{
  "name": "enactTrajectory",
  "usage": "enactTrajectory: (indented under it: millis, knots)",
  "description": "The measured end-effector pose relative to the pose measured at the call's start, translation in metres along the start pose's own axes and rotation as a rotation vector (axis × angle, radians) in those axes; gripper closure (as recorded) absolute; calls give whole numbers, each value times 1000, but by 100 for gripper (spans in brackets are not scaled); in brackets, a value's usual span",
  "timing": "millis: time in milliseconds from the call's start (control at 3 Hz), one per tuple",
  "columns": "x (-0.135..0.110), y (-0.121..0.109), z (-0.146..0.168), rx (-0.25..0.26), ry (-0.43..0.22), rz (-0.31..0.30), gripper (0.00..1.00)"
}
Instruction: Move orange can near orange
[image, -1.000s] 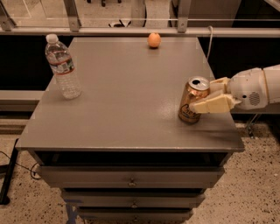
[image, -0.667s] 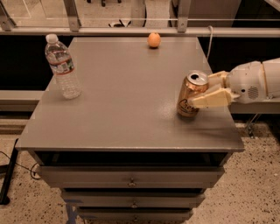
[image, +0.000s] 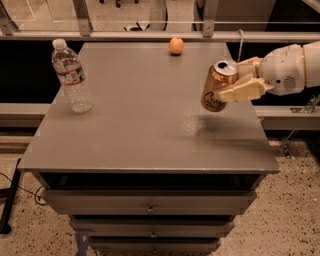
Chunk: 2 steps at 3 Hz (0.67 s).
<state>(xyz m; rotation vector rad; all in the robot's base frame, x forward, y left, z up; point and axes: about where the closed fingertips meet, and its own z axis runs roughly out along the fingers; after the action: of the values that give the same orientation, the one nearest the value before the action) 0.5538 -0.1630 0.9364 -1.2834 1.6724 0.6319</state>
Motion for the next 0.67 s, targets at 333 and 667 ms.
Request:
enactTrajectory:
  millis: [333,667]
  knots:
    - [0,0,0,0,0,0,100]
    - [1,-21,-2,28,-20,-7,100]
